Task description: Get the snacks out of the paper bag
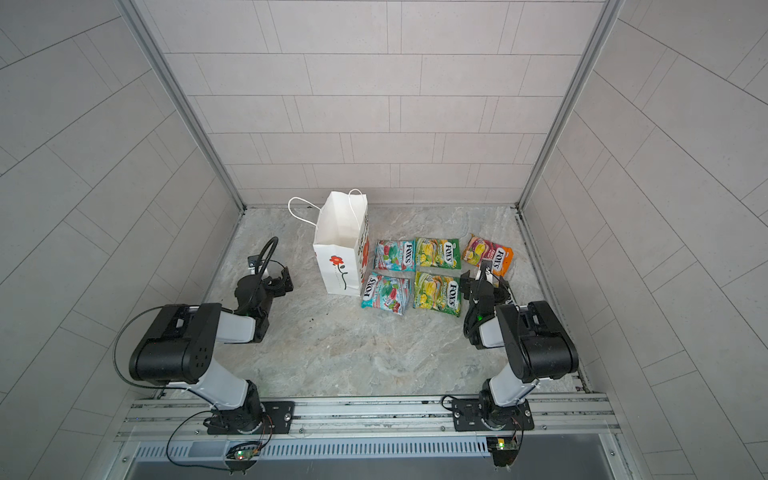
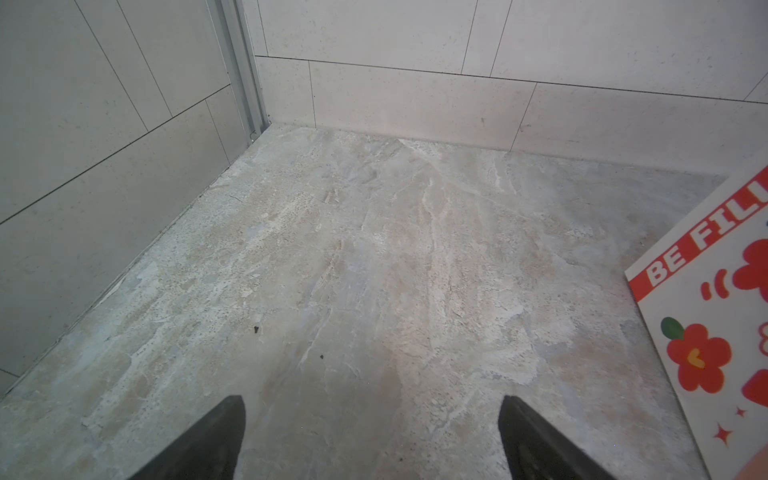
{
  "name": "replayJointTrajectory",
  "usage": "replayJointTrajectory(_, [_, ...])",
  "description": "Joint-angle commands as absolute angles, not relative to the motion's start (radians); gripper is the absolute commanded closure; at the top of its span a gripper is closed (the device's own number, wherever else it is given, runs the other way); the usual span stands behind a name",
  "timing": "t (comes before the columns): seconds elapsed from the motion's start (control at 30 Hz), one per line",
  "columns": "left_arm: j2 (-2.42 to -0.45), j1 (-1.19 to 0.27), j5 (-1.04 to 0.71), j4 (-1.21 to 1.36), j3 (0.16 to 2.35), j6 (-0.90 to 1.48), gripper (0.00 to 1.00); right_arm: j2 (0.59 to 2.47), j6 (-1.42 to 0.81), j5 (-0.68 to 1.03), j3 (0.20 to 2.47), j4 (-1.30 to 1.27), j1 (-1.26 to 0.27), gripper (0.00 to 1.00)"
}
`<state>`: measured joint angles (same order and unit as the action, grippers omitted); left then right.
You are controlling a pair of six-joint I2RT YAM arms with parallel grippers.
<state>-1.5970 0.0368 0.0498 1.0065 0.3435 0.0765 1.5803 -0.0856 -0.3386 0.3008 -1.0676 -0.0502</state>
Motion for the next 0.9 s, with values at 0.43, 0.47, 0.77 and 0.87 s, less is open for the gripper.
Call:
replayJointTrajectory(0.43, [-1.585, 0.032, 0.025, 0.973, 0.368, 0.054, 0.00, 1.579, -0.057, -0.338, 0.328, -1.041, -0.061, 0.01])
replayJointTrajectory(0.47, [-1.585, 0.033, 0.025, 0.973, 0.369, 0.054, 0.00, 1.578, -0.057, -0.337, 0.328, -1.041, -0.062, 0.01])
replayJointTrajectory(0.77, [-1.585, 0.031, 0.023, 0.963, 0.373, 0.051, 0.00, 1.578, -0.057, -0.338, 0.328, -1.041, -0.061, 0.01])
replayJointTrajectory(0.87, [-1.584, 0.032, 0.019, 0.971, 0.369, 0.052, 0.00, 1.578, -0.057, -0.337, 0.327, -1.041, -0.061, 0.01])
